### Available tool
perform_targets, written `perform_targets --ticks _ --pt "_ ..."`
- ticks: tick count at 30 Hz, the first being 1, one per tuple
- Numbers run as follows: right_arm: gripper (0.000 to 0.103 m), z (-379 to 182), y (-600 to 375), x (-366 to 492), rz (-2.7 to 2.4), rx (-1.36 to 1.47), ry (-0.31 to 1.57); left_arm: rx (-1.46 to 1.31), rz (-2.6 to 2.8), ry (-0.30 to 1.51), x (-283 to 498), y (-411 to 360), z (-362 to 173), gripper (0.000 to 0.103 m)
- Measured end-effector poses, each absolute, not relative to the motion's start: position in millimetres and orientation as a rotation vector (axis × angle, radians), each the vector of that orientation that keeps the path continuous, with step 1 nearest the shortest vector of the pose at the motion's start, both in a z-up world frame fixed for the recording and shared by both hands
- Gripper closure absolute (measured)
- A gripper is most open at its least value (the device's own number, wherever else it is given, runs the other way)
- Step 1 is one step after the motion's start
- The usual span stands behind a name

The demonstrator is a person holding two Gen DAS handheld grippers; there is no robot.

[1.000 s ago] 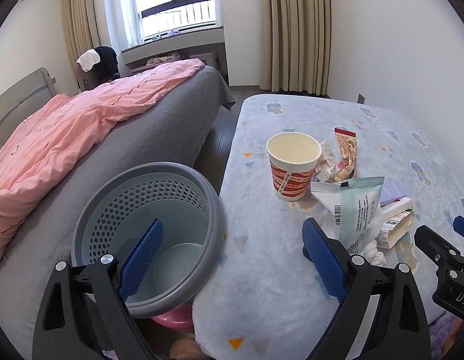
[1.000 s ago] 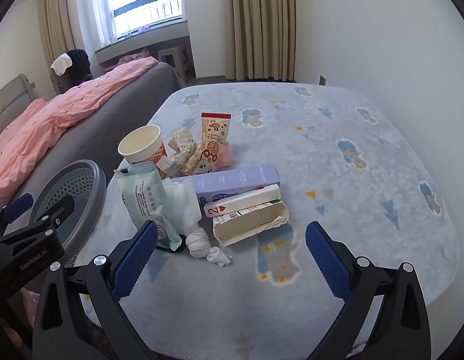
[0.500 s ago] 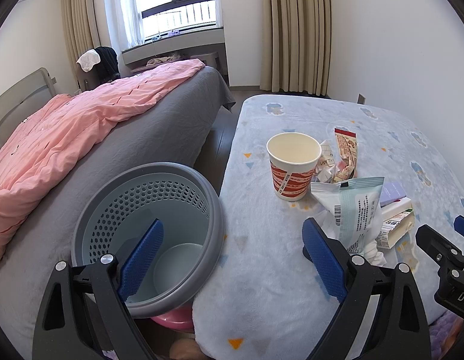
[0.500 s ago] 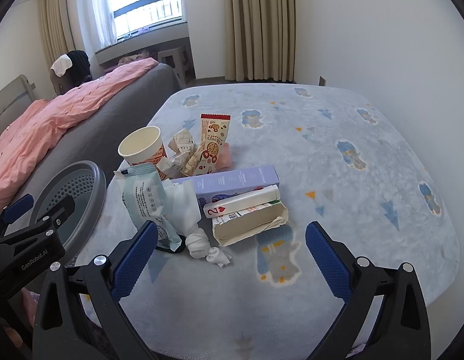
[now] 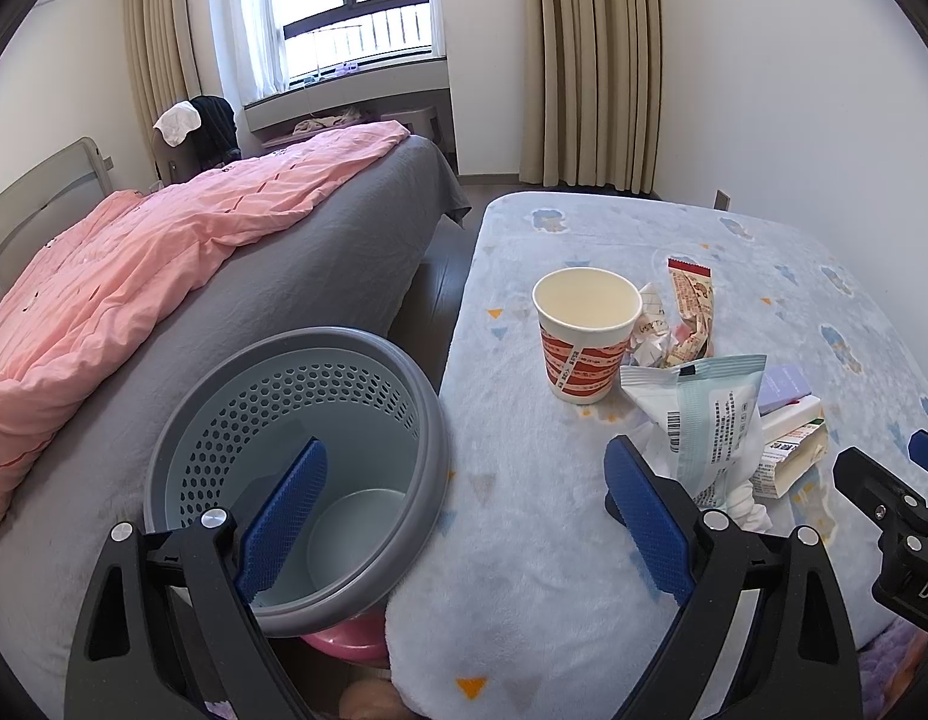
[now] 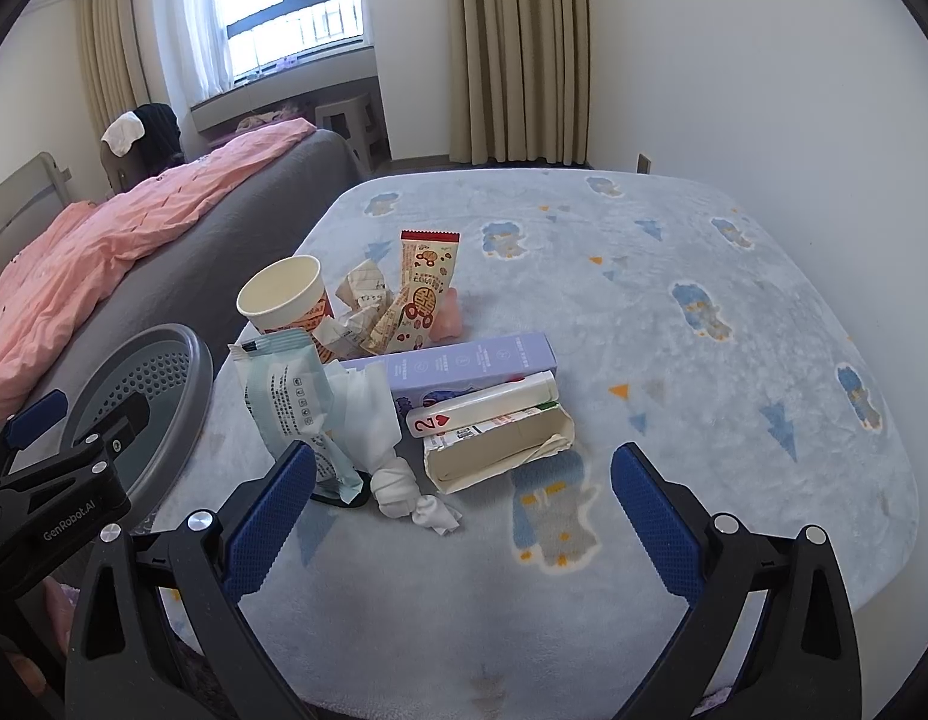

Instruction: Collect trash

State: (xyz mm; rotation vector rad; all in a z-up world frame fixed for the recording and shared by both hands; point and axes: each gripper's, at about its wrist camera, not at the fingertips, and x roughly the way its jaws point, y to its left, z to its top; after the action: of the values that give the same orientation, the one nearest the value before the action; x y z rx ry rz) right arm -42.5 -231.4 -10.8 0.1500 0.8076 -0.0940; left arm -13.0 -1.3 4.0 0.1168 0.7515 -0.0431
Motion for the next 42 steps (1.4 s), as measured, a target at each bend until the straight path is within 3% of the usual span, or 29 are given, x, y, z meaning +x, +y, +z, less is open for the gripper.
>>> perform_targets --ticks 20,42 --pt "0.006 -6 -259 -50 -0.140 0.177 0.790 0.106 -0.060 0.747 -12 -4 2 0.014" --pt "0.006 -6 -304 -64 -0.178 0.273 0.777 0.103 -0.284 0.813 1 -77 -33 0.014"
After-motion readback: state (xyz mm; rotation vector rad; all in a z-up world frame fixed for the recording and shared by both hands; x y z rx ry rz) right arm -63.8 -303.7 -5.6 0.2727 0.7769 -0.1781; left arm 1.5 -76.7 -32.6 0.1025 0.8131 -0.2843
